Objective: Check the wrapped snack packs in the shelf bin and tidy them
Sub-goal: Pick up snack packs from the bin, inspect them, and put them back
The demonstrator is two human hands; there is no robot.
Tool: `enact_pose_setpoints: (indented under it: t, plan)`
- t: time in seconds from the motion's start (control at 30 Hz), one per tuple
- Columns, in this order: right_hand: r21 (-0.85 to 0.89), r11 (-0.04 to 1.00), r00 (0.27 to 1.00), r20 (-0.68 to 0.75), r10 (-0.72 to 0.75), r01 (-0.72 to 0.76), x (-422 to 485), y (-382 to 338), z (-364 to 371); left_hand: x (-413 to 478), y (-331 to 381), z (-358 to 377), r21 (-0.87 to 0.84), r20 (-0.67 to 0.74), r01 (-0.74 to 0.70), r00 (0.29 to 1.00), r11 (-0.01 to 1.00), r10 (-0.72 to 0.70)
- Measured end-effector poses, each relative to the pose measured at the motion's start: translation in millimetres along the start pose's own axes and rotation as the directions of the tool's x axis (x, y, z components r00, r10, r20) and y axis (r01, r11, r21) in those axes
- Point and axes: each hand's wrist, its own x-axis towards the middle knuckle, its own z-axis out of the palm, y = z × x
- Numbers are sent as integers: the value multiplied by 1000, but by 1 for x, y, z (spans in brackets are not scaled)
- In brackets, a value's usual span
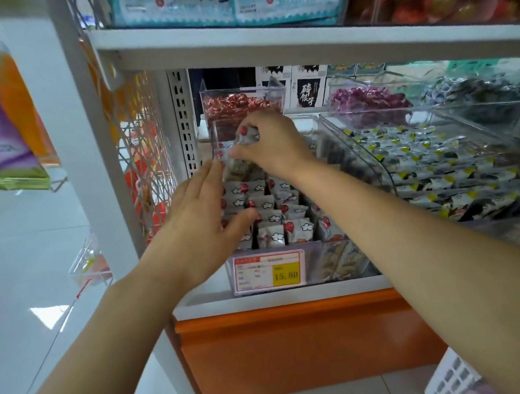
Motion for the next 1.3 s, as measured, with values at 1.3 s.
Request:
enact_pose_setpoints:
  t: [1.3]
  plan:
    - [904,387,812,-84,577,-181,-138,-3,-75,-33,58,-8,-507,-57,29,996,861,-67]
